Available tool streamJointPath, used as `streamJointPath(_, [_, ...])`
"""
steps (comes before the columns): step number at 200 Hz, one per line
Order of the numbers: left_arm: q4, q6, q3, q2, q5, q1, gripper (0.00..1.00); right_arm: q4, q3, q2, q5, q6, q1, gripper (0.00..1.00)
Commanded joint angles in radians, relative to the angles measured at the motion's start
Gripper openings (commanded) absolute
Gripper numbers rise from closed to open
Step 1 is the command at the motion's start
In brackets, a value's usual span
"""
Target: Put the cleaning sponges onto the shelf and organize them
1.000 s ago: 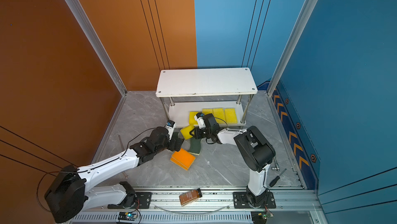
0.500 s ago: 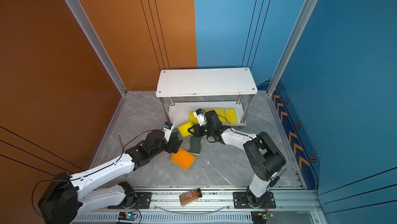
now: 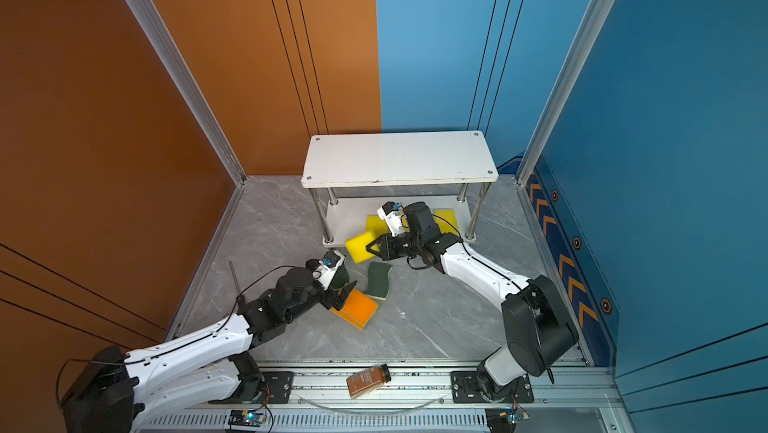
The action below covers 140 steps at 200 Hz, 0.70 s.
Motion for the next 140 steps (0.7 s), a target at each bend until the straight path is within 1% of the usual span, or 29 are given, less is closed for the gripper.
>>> streamJointPath(1, [0.107, 0.091, -0.023, 0.009, 0.011, -0.005, 0.98, -0.095, 0.025, -0.024, -0.054, 0.007, -0.009, 0.14])
streamJointPath(59, [0.214, 0.188, -0.046, 0.027, 0.041, 0.000, 0.98, -0.150, 0.042, -0.041, -0.146, 0.015, -0.025, 0.14])
streamJointPath(74, [0.240, 0.213, -0.045, 0.043, 0.051, 0.000, 0.98, -0.149, 0.041, -0.045, -0.149, 0.020, -0.025, 0.14])
streamJointPath(140, [0.330, 0.258, -0.041, 0.109, 0.079, 0.000, 0.98, -0.152, 0.051, -0.021, -0.204, 0.039, -0.020, 0.14])
